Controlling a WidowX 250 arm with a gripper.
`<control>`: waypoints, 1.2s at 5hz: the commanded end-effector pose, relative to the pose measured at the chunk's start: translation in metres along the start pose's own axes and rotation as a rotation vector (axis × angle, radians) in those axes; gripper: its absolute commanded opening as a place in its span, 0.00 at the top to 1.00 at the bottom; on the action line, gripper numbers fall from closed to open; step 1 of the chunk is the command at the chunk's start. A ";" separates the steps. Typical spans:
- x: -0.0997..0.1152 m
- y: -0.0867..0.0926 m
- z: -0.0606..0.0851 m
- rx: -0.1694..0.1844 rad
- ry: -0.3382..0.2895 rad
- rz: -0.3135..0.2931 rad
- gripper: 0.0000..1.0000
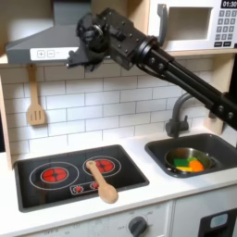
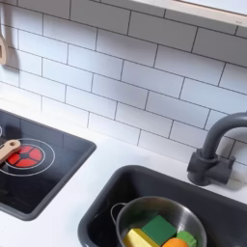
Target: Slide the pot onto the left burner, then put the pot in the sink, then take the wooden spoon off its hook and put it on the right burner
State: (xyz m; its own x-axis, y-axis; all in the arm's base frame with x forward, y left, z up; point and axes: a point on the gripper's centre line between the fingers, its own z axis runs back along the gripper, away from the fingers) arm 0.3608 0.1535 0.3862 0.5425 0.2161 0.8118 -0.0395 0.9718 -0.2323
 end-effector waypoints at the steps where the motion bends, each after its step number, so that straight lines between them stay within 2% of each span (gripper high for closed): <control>1: 0.015 -0.002 0.017 -0.016 -0.051 0.000 1.00; 2: 0.012 -0.001 0.007 -0.029 -0.039 0.013 1.00; 4: 0.014 -0.002 0.000 -0.022 -0.043 0.008 1.00; 5: 0.016 -0.009 -0.012 -0.048 -0.040 0.010 1.00; 6: 0.016 -0.009 -0.020 -0.042 -0.036 0.012 1.00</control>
State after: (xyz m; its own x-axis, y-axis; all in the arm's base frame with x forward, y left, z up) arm 0.3857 0.1445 0.3922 0.5073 0.2310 0.8302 -0.0042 0.9641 -0.2656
